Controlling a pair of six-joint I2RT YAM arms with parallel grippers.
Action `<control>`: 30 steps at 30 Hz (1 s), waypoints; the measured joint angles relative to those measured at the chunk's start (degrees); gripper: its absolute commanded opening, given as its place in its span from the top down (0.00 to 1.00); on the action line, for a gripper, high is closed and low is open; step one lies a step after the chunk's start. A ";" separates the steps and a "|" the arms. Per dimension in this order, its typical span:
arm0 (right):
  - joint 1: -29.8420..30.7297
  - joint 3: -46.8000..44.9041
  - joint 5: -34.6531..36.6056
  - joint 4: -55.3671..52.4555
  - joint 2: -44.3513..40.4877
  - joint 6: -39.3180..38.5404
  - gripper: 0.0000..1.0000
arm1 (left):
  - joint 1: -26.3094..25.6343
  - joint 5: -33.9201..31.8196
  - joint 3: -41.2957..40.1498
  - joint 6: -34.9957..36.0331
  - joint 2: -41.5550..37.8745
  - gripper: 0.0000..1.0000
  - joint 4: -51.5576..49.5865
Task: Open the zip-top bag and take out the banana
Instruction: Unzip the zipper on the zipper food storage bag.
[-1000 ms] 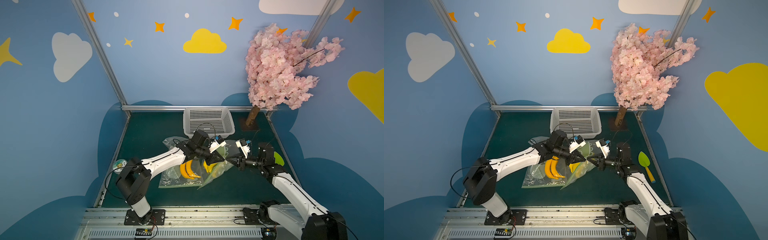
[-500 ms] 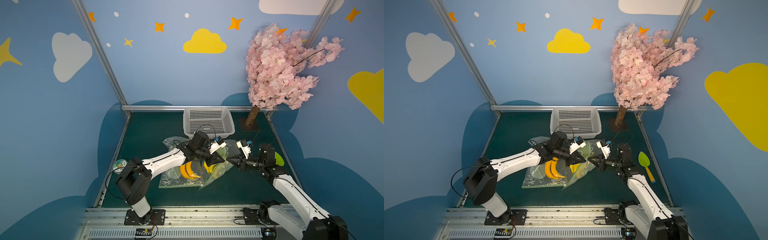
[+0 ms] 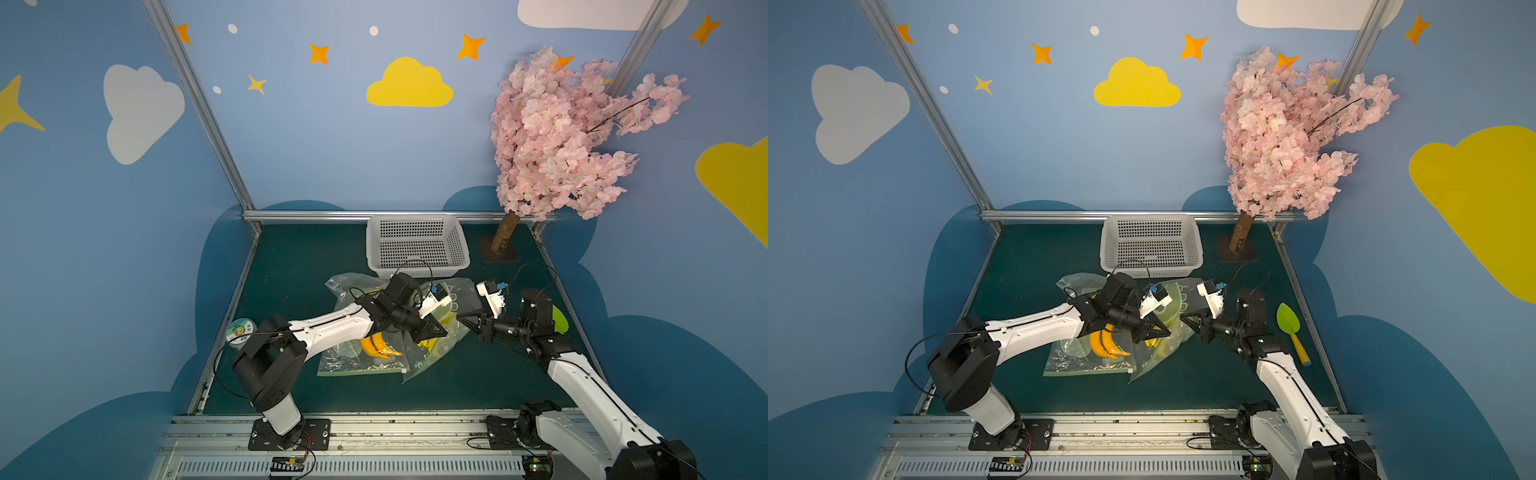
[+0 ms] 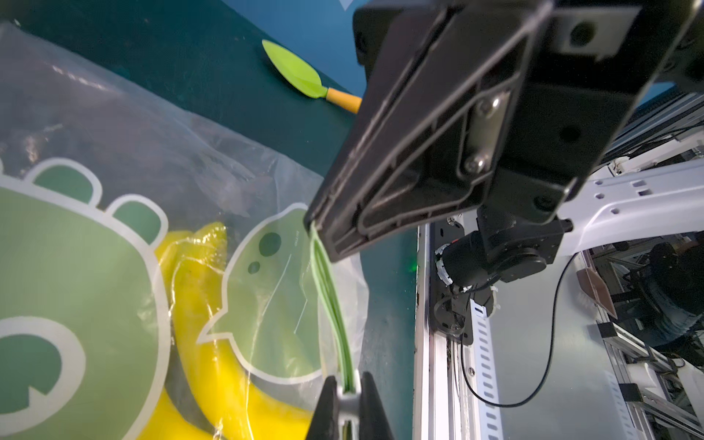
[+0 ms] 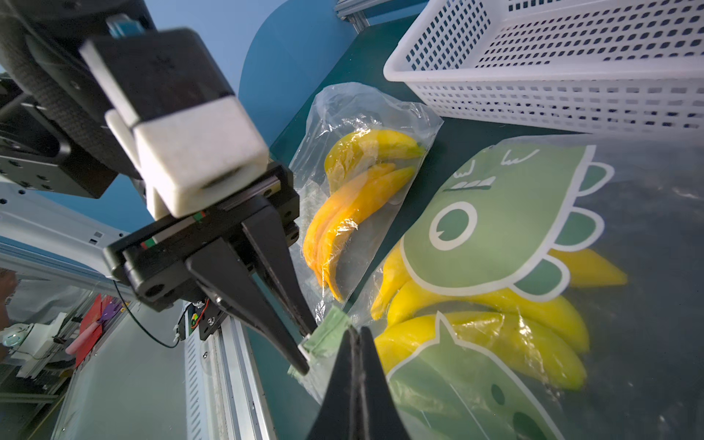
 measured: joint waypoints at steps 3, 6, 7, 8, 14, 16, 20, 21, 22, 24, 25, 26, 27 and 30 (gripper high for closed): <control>-0.02 -0.76 1.25 -0.11 -0.63 0.42 1.00 | -0.26 -0.79 -1.36 -0.55 -0.35 0.92 0.31; -0.04 -1.07 1.95 -0.46 -1.25 0.76 1.00 | -0.46 -1.62 -2.54 -0.94 -1.01 0.93 0.81; -0.04 -1.14 2.10 -0.48 -1.38 0.83 1.00 | -0.52 -1.92 -2.71 -1.05 -1.22 0.93 0.98; -0.07 -1.20 2.29 -0.50 -1.49 1.01 1.00 | -0.61 -2.23 -2.89 -1.25 -1.46 0.93 1.11; -0.07 -1.27 4.07 -0.92 -2.12 1.66 1.00 | -1.05 -3.76 -3.21 -1.73 -2.21 0.93 1.31; -0.22 -1.29 5.29 -0.90 -2.49 1.88 1.00 | -1.16 -3.93 -3.43 -1.73 -2.38 0.93 0.63; -0.61 -1.38 7.30 -0.85 -3.02 2.62 1.00 | -1.31 -4.13 -4.09 -1.70 -2.38 0.93 -0.87; -0.72 -1.49 7.85 -0.81 -3.21 2.82 1.00 | -1.31 -4.13 -4.28 -1.70 -2.38 0.93 -1.33; -0.81 -1.66 8.24 -0.79 -3.37 2.95 1.00 | -1.31 -4.13 -4.42 -1.70 -2.38 0.93 -1.60; -1.05 -2.08 8.94 -0.79 -3.67 3.17 1.00 | -1.31 -4.13 -4.59 -1.64 -2.38 0.93 -2.40; -1.20 -2.16 9.27 -0.79 -3.72 3.21 1.00 | -1.33 -4.15 -4.72 -1.64 -2.43 0.93 -2.67; -1.40 -2.25 9.55 -0.79 -3.72 3.26 1.00 | -1.33 -4.13 -4.92 -1.60 -2.51 0.93 -3.04; -1.53 -2.29 9.79 -0.79 -3.78 3.34 1.00 | -1.33 -4.13 -5.09 -1.57 -2.58 0.93 -3.32; -2.21 -2.58 10.58 -0.74 -4.33 3.45 1.00 | -1.33 -4.13 -5.73 -1.57 -2.84 0.93 -4.07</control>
